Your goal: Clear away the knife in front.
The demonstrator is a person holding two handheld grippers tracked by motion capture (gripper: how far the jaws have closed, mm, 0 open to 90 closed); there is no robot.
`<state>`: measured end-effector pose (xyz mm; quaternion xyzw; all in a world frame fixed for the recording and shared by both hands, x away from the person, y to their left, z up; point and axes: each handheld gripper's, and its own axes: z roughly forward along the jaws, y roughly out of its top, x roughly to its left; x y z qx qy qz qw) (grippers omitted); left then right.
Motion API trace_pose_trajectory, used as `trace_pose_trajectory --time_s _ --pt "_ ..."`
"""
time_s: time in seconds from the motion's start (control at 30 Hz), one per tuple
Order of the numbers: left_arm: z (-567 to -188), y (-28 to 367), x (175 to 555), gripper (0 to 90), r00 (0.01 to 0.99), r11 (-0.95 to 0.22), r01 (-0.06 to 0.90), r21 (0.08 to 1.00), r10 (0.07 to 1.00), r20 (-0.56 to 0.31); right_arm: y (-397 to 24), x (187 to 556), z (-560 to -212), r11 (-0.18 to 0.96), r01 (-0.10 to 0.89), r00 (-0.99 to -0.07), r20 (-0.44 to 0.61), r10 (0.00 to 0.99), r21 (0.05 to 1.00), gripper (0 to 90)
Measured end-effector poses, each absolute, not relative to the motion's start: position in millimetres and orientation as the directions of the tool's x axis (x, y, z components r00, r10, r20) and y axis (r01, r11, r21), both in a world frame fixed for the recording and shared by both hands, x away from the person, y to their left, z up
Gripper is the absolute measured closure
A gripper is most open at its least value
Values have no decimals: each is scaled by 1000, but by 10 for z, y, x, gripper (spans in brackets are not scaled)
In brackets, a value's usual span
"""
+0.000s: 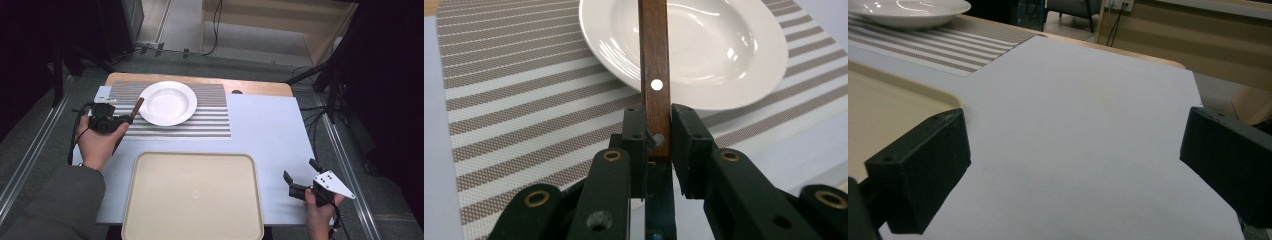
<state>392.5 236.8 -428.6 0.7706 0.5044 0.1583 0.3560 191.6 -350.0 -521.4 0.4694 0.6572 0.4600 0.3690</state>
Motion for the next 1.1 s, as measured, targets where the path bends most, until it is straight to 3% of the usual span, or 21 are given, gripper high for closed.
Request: trace_pose_trajectory --time_s 1.1 --pt "-4280 2084 3283 767 538 -266 622 736 828 -155 -3499 1915 -5214 138 276 -289 -55 956 951 0"
